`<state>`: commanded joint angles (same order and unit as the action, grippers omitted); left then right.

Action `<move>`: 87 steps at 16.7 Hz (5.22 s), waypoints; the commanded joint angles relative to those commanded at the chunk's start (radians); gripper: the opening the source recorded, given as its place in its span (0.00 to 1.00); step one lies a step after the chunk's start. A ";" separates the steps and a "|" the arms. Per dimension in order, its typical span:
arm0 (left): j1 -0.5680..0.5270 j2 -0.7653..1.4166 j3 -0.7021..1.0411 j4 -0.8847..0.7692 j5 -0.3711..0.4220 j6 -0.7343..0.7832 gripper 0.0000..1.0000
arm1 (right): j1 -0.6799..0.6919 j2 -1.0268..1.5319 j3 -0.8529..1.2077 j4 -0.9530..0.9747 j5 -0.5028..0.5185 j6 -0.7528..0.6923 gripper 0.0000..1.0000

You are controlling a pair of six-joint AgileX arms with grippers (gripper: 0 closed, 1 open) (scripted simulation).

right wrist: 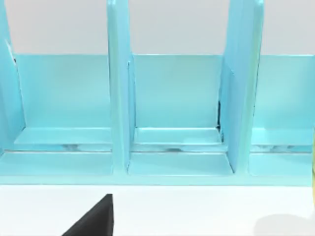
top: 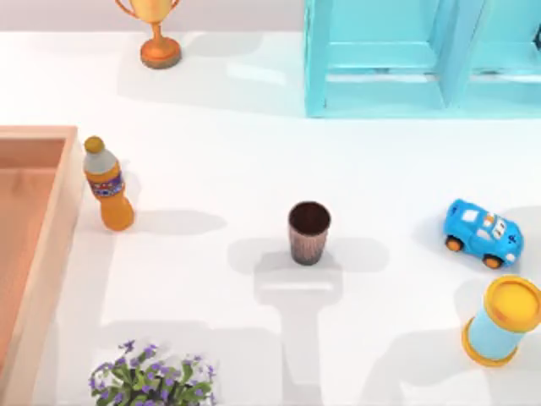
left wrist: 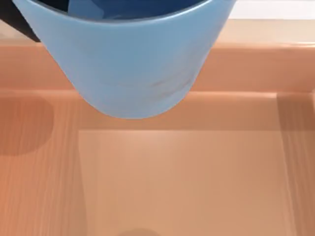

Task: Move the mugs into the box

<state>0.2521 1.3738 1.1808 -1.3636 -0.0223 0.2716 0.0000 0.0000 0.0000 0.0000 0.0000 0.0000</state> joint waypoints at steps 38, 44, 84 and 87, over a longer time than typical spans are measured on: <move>0.050 0.026 -0.147 0.182 0.005 0.036 1.00 | 0.000 0.000 0.000 0.000 0.000 0.000 1.00; 0.044 0.028 0.090 -0.053 0.005 0.035 1.00 | 0.000 0.000 0.000 0.000 0.000 0.000 1.00; -1.065 1.024 1.091 -0.013 -0.045 -1.097 1.00 | 0.000 0.000 0.000 0.000 0.000 0.000 1.00; -1.060 1.025 0.945 0.135 -0.044 -1.092 1.00 | 0.000 0.000 0.000 0.000 0.000 0.000 1.00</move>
<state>-0.8075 2.3983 2.1257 -1.2289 -0.0665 -0.8201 0.0000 0.0000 0.0000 0.0000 0.0000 0.0000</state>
